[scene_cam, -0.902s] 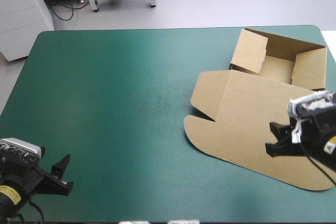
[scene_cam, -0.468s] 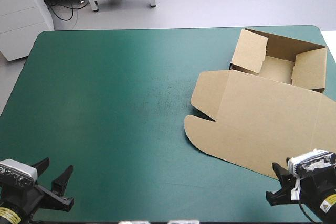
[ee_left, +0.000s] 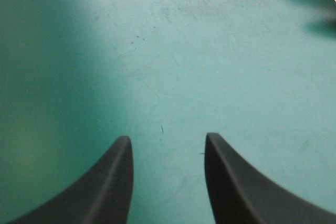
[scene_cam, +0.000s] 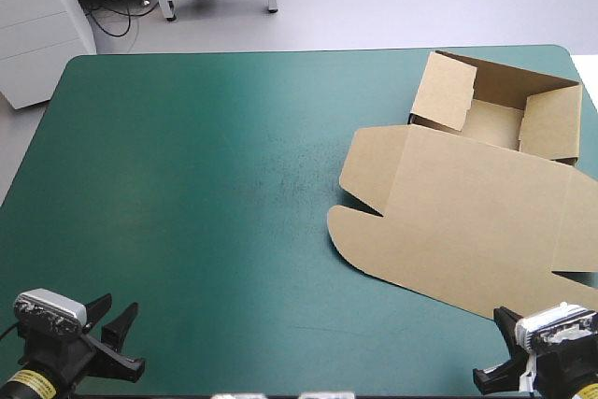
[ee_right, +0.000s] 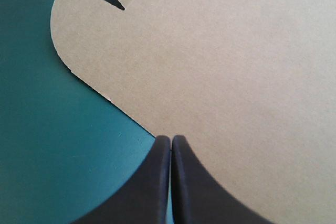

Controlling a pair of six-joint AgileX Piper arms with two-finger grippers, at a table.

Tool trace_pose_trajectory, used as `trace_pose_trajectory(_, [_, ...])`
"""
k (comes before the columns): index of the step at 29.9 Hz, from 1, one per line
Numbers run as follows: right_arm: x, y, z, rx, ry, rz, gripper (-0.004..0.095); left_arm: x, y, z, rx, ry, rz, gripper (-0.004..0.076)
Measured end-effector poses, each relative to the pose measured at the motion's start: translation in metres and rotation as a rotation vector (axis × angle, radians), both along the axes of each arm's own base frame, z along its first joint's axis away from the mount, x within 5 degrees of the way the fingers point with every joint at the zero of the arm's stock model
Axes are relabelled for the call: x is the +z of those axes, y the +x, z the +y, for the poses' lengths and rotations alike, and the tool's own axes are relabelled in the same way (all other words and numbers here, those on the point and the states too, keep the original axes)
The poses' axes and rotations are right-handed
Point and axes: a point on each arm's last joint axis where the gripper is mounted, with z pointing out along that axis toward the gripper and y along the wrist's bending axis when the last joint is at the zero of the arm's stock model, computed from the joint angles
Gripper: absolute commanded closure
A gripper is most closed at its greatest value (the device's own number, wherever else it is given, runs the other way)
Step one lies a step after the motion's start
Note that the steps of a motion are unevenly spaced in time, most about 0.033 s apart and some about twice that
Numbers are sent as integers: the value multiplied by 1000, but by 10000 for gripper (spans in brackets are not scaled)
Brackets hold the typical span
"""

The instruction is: Fold the box

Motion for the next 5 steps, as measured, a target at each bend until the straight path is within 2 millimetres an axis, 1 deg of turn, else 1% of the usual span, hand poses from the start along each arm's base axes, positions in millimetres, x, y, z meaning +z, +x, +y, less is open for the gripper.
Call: trace_pose_trajectory(5, [1, -2, 0, -2, 5, -16, 930, -2, 2, -1, -1, -5, -14, 574])
